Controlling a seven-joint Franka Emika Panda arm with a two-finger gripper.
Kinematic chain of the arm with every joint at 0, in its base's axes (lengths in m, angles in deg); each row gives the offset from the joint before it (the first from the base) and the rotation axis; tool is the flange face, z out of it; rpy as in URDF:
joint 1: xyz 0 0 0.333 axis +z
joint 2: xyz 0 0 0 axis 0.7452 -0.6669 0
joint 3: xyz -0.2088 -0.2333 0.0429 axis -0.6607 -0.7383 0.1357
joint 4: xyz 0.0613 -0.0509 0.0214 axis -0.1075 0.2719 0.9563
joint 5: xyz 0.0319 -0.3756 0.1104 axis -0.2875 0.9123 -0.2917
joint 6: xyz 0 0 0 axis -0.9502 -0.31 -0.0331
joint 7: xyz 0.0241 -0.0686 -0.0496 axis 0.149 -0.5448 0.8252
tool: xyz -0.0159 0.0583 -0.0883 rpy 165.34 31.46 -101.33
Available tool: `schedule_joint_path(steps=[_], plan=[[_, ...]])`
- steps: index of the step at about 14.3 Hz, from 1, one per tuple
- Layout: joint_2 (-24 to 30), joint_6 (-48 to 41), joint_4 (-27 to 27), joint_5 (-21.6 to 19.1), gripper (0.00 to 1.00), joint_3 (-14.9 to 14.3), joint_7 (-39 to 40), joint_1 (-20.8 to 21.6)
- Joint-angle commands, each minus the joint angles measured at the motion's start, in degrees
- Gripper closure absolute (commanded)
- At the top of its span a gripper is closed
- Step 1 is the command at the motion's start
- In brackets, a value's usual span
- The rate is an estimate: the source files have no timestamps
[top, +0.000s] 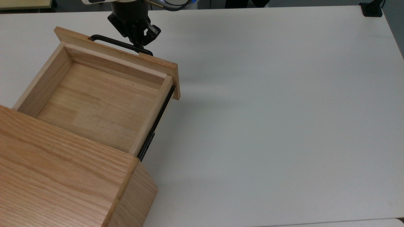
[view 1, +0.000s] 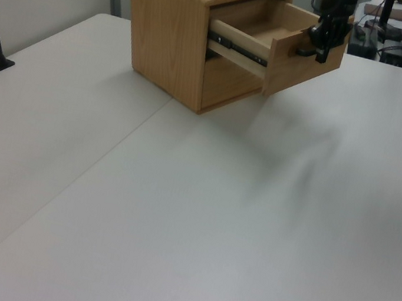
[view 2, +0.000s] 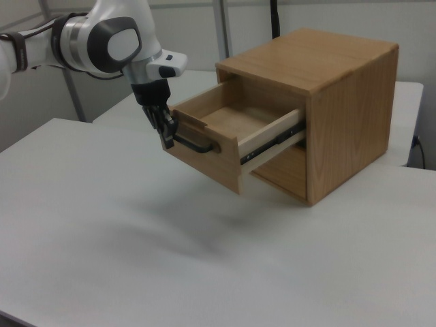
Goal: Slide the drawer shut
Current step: 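Push the drawer front with the gripper into the cabinet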
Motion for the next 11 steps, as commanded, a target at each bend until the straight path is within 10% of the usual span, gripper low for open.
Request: schedule_joint_path(steps=[1,11], plan=[[-0.8,4.8,-0.1,1.6,1.0,-0.1,-0.6,-1.4],[-16.0,9.6,-17.0,6.2,1.0,-0.4,0.8,-3.3]])
